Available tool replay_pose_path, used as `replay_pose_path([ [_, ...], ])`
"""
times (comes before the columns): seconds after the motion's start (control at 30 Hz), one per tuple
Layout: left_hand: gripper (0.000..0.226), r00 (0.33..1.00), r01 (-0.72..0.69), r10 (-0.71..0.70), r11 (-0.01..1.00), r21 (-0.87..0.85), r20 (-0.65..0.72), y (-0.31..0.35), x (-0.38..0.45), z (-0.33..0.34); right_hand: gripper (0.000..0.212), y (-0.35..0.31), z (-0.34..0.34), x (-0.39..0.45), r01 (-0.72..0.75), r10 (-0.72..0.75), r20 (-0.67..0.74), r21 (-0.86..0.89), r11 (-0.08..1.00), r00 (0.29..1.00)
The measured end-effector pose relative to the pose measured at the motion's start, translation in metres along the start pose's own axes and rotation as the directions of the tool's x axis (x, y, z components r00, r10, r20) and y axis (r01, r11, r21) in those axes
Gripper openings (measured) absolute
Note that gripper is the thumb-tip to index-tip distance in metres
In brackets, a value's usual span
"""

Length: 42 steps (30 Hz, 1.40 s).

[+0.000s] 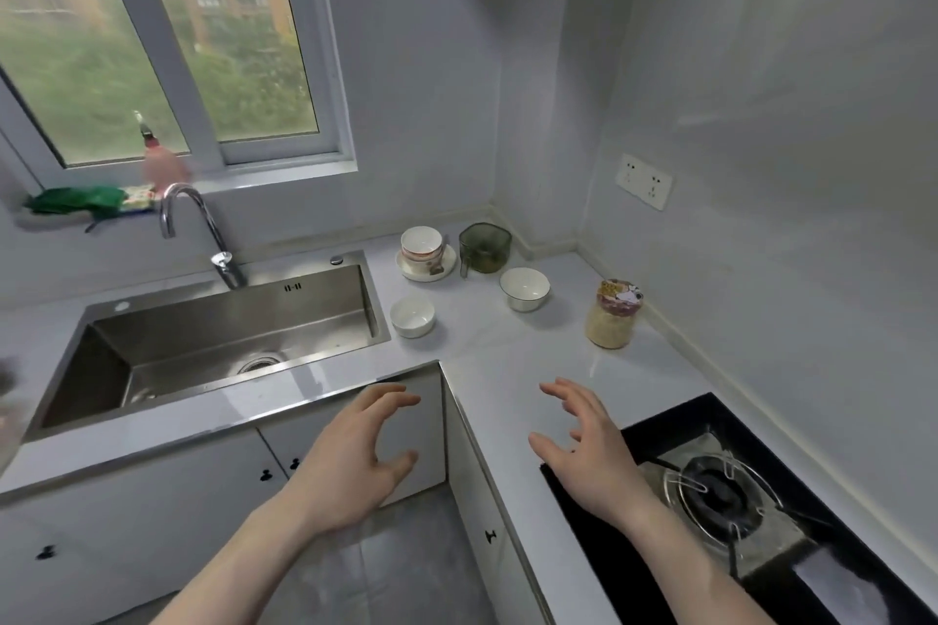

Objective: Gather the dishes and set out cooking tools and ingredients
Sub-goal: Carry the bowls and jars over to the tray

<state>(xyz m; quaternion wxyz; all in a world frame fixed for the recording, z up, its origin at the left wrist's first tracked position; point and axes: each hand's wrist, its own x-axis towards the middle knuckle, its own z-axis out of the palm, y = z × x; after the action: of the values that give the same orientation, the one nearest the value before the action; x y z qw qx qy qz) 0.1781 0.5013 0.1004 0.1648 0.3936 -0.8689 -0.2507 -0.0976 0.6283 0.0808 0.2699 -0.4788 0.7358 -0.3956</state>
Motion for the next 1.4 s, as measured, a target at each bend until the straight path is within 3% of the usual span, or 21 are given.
replay_pose_path([
  [0.2, 0.053, 0.998, 0.032, -0.031, 0.999, -0.016, 0.046, -0.049, 0.05, -0.009, 0.055, -0.014, 0.024, 0.068, -0.001, 0.002, 0.045, -0.027, 1.0, 0.999],
  [0.6, 0.053, 0.976, -0.079, 0.081, 0.997, -0.016, 0.2, -0.173, 0.191, -0.052, 0.051, -0.032, 0.109, 0.164, -0.207, 0.208, -0.103, 0.028, 0.978, 0.973],
  [0.93, 0.049, 0.926, -0.106, 0.116, 0.993, -0.049, 0.359, -0.225, 0.28, -0.051, 0.049, -0.042, 0.139, 0.196, -0.327, 0.344, -0.207, 0.112, 0.938, 0.916],
  [1.23, 0.05, 0.889, -0.004, -0.001, 1.0, 0.009, 0.458, -0.255, 0.334, -0.025, 0.047, -0.011, 0.134, 0.256, -0.409, 0.439, -0.197, 0.175, 0.896, 0.877],
  [1.4, 0.053, 0.893, 0.061, -0.081, 0.996, 0.059, 0.442, -0.275, 0.361, -0.022, 0.048, 0.007, 0.127, 0.307, -0.428, 0.459, -0.166, 0.191, 0.884, 0.873],
])
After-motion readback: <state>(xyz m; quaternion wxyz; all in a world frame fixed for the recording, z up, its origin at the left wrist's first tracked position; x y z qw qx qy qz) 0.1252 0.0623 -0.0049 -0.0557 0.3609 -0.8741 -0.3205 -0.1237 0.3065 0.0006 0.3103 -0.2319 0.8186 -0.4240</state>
